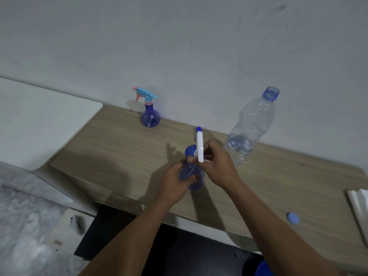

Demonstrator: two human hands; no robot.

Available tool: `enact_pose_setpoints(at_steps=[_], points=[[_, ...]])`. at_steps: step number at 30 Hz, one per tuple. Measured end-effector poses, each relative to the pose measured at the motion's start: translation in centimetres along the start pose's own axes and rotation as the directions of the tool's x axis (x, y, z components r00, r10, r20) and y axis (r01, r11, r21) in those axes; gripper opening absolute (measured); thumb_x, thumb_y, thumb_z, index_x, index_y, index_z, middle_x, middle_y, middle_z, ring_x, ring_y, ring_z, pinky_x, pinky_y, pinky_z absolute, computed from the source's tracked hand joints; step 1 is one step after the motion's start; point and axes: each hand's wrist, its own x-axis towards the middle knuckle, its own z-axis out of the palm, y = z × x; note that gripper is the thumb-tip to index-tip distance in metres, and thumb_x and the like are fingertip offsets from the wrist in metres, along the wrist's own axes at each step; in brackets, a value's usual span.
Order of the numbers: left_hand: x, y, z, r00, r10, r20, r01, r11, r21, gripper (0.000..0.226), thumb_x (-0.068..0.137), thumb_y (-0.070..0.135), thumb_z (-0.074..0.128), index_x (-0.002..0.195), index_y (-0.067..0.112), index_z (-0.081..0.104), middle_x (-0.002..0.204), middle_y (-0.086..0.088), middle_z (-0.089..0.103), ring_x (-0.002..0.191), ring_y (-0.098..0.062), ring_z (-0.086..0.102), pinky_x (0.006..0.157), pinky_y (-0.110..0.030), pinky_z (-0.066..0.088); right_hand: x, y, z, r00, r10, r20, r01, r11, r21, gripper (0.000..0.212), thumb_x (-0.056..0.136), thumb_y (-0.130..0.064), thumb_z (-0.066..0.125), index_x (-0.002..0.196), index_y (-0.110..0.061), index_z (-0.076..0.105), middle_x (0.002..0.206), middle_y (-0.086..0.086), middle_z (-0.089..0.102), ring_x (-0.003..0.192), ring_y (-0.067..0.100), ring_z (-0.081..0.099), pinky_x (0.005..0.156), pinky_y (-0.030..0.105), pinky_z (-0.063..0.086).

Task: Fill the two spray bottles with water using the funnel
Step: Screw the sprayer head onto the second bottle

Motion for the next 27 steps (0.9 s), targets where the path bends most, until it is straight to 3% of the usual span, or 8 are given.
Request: enact_pose_setpoints(at_steps=[2, 5, 9, 12, 16, 19, 21, 27], points=[[0.1, -0.2, 0.0, 1.000, -0.013, 0.001, 0.013, 1.000, -0.010, 0.045, 0.074, 0.024, 0.083, 0.114, 0.040, 0.068, 0.111, 0.007, 0.075, 0.107, -0.017, 0.070, 0.095, -0.045, 0.055, -0.2, 0.0, -0.1, 1.000, -0.012, 0.005, 0.013, 1.000, -0.015, 0.027, 0.077, -0.030, 0.085, 0.091, -0.023, 0.062, 0.090, -0.015, 0.070, 0.092, 0.004, 0.068, 0.084, 0.022, 0.054], [0.4, -0.8, -0.1, 1.000, -0.008, 0.025, 0.009, 0.999, -0.044, 0.054, 0.077, 0.008, 0.079, 0.125, 0.030, 0.066, 0.117, 0.003, 0.074, 0.112, -0.018, 0.069, 0.096, -0.039, 0.053, -0.7, 0.3, -0.2, 0.998, -0.055, 0.023, 0.056, 0.998, -0.020, 0.019, 0.089, -0.013, 0.073, 0.093, -0.031, 0.066, 0.089, -0.015, 0.072, 0.091, -0.001, 0.068, 0.080, 0.016, 0.052], [0.5, -0.9, 0.1, 1.000, -0.007, 0.004, 0.007, 1.000, -0.023, 0.047, 0.079, 0.005, 0.078, 0.121, 0.025, 0.067, 0.110, 0.005, 0.075, 0.108, -0.020, 0.071, 0.092, -0.034, 0.056, -0.4, 0.3, 0.4, 0.999, 0.027, -0.039, -0.028, 0.998, -0.049, 0.023, 0.081, -0.025, 0.081, 0.095, -0.023, 0.063, 0.092, -0.014, 0.071, 0.092, -0.001, 0.068, 0.085, 0.024, 0.056], [0.4, -1.0, 0.1, 1.000, 0.002, -0.015, -0.002, 1.000, -0.014, 0.042, 0.079, 0.010, 0.079, 0.116, 0.029, 0.069, 0.109, 0.002, 0.076, 0.106, -0.021, 0.071, 0.095, -0.044, 0.056, -0.6, 0.5, 0.9, 0.992, 0.074, -0.098, -0.076, 0.997, -0.017, 0.044, 0.070, -0.034, 0.090, 0.097, -0.021, 0.058, 0.093, -0.012, 0.069, 0.092, 0.001, 0.067, 0.083, 0.025, 0.056], [0.1, -0.3, -0.1, 1.000, -0.019, 0.003, 0.019, 0.999, -0.040, 0.053, 0.081, 0.003, 0.075, 0.112, 0.045, 0.068, 0.111, 0.004, 0.076, 0.106, -0.018, 0.071, 0.091, -0.038, 0.056, -1.4, 0.5, 1.0, 0.995, -0.012, -0.097, 0.013, 1.000, 0.005, 0.022, 0.087, -0.021, 0.076, 0.099, -0.033, 0.063, 0.097, -0.015, 0.070, 0.095, 0.005, 0.067, 0.088, 0.037, 0.057], [0.0, -0.2, 0.1, 1.000, -0.002, 0.002, 0.002, 1.000, 0.001, 0.038, 0.075, 0.024, 0.076, 0.110, 0.036, 0.070, 0.106, 0.003, 0.076, 0.102, -0.020, 0.072, 0.093, -0.051, 0.056, -1.3, 0.3, 1.3, 0.994, 0.008, -0.111, -0.009, 1.000, -0.005, 0.016, 0.087, -0.022, 0.075, 0.095, -0.025, 0.062, 0.092, -0.014, 0.069, 0.090, 0.004, 0.066, 0.085, 0.035, 0.057], [-0.1, -0.5, 0.1, 1.000, 0.005, -0.011, -0.005, 1.000, 0.015, 0.036, 0.072, 0.036, 0.078, 0.107, 0.032, 0.069, 0.103, 0.001, 0.076, 0.100, -0.023, 0.072, 0.092, -0.057, 0.055, -1.2, 0.3, 1.6, 0.988, 0.060, -0.142, -0.060, 0.998, 0.004, 0.027, 0.081, -0.029, 0.081, 0.094, -0.020, 0.059, 0.090, -0.015, 0.068, 0.090, -0.002, 0.064, 0.083, 0.030, 0.057], [-0.1, -0.3, 0.2, 1.000, 0.016, -0.004, -0.016, 0.999, -0.041, 0.049, 0.074, 0.023, 0.081, 0.115, 0.047, 0.068, 0.112, 0.006, 0.075, 0.109, -0.018, 0.071, 0.096, -0.044, 0.055, -1.6, 0.9, 2.0, 0.987, -0.042, -0.154, 0.038, 0.999, -0.033, 0.017, 0.087, -0.027, 0.076, 0.099, -0.026, 0.065, 0.092, -0.017, 0.068, 0.090, 0.005, 0.065, 0.082, 0.041, 0.057]])
